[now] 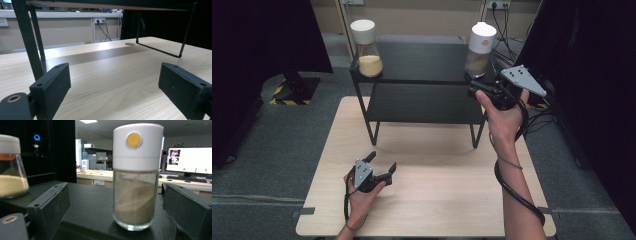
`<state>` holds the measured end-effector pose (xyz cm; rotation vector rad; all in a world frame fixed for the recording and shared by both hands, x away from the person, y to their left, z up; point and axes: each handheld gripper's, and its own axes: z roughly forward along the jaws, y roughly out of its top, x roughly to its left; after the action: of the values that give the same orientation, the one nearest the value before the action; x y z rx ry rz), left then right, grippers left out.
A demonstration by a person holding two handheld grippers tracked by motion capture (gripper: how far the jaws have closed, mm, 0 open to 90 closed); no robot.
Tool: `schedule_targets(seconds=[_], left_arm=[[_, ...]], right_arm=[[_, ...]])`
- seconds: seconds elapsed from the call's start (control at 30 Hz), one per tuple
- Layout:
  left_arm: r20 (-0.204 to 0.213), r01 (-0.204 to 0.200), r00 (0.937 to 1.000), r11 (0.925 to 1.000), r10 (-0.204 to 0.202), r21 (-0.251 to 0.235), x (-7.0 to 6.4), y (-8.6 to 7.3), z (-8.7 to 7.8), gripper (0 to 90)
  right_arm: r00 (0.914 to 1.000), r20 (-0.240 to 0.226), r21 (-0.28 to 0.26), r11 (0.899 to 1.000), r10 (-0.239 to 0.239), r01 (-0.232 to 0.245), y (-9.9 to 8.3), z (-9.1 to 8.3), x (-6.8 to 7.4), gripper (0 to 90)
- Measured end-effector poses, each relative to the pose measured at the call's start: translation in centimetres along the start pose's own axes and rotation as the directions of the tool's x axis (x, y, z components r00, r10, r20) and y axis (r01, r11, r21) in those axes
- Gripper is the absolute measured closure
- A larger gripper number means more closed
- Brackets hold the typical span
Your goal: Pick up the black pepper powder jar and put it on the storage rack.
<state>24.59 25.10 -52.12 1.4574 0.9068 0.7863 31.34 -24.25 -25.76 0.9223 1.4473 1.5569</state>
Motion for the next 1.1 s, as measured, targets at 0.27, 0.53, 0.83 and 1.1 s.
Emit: schedule_targets(seconds=[0.27,0.53,0.83,1.1], left_arm=[[-0.001,-0.002,1.0000,1.0000,0.002,0.002,0.0,0.0,0.0,10.0],[0.001,-0.005,1.0000,1.0000,0.005,0.000,0.0,0.0,0.0,9.9],[0.001,-0.004,1.0000,1.0000,0.004,0.000,0.0,0.0,0.0,9.9],[-0.002,0.000,1.0000,1.0000,0.000,-0.002,-0.1,0.0,0.0,9.9]], right_arm=[[0.9999,-0.013,0.014,1.000,-0.006,0.006,-1.9,-1.3,0.3,7.2],[0.9996,-0.026,0.018,1.000,-0.011,0.012,-3.0,-2.3,0.4,6.9],[0.9990,-0.044,0.040,0.999,-0.004,0.006,-5.0,-3.5,0.5,7.0],[0.9983,-0.059,0.047,0.999,-0.004,0.007,-6.2,-4.1,1.0,7.0]])
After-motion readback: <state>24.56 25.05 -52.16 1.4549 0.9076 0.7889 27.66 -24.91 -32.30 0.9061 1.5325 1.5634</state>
